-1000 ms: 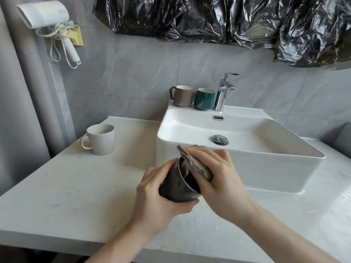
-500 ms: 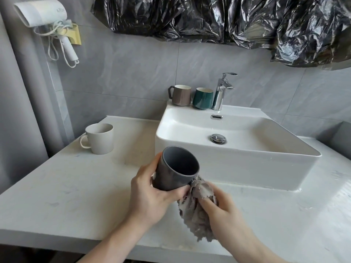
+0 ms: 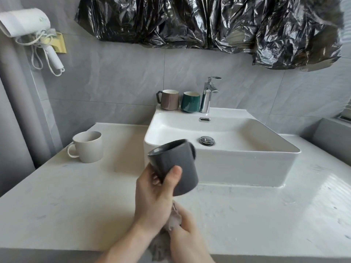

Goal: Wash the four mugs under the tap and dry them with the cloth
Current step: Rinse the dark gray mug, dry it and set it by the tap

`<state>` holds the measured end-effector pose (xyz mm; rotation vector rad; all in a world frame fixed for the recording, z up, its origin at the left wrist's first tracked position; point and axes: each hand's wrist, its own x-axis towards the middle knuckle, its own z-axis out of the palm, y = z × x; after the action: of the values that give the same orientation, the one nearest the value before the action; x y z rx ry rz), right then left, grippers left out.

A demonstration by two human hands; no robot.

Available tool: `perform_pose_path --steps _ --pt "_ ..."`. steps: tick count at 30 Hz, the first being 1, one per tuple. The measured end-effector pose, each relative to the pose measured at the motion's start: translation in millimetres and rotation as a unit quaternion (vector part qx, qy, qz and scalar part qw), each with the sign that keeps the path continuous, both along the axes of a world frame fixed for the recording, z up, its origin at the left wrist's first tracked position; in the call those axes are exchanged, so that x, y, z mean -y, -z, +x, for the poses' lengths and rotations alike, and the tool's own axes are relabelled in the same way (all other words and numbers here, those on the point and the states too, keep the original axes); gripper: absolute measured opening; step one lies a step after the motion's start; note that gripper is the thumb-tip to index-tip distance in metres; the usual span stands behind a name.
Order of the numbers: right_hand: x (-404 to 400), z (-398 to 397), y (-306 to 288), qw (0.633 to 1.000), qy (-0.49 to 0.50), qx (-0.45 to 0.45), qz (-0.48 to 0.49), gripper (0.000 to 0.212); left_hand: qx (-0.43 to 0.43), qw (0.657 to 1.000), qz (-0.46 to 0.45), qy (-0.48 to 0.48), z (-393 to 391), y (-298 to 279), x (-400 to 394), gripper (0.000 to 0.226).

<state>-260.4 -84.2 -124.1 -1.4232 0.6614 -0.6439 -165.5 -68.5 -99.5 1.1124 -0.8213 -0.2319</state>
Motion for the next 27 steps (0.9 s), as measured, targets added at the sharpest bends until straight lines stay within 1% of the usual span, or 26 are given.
perform_pose_path --steps 1,2,3,5,7,9,11,13,15,16,19,22,25,27 --pt "2 -2 -2 1.0 0.003 -0.005 0.02 0.033 0.023 1.0 0.004 0.02 -7 -5 1 0.042" --pt "5 -8 -7 0.999 0.019 0.005 0.041 0.039 0.043 0.998 0.012 0.04 -12 -9 1 0.039" --pt "9 -16 -16 0.997 0.044 0.024 0.062 0.034 0.057 0.997 0.017 0.053 -17 -13 1 0.038" --pt "21 -36 -37 0.987 0.08 0.071 0.118 0.018 0.077 0.995 0.021 0.053 -20 -14 2 0.043" --pt "33 -55 -51 0.979 0.091 0.071 0.167 0.025 0.085 0.995 0.027 0.046 -22 -12 6 0.053" --pt "45 -71 -49 0.971 0.109 0.055 0.205 0.042 0.081 0.995 0.031 0.052 -27 -5 11 0.057" --pt "48 -81 -45 0.966 0.129 0.05 0.217 0.038 0.077 0.994 0.042 0.062 -35 2 16 0.056" --pt "43 -83 -41 0.967 0.153 0.031 0.2 0.034 0.077 0.994 0.05 0.062 -40 6 18 0.053" --pt "39 -88 -38 0.977 0.145 0.006 0.158 0.034 0.079 0.994 0.051 0.054 -42 7 18 0.052" --pt "39 -89 -38 0.98 0.136 -0.001 0.143 0.031 0.076 0.994 0.051 0.051 -40 6 17 0.053" --pt "35 -85 -44 0.985 0.125 -0.023 0.121 0.03 0.08 0.994 0.055 0.041 -27 2 4 0.054" --pt "26 -69 -49 0.996 0.057 -0.034 0.067 0.017 0.108 0.992 0.062 0.016 -2 -4 -17 0.055" --pt "17 -44 -54 0.999 0.01 -0.047 0.006 0.019 0.126 0.988 0.082 -0.036 33 -12 -38 0.064" --pt "12 -26 -65 0.998 -0.016 -0.042 -0.037 0.018 0.146 0.979 0.106 -0.098 62 -16 -52 0.068"
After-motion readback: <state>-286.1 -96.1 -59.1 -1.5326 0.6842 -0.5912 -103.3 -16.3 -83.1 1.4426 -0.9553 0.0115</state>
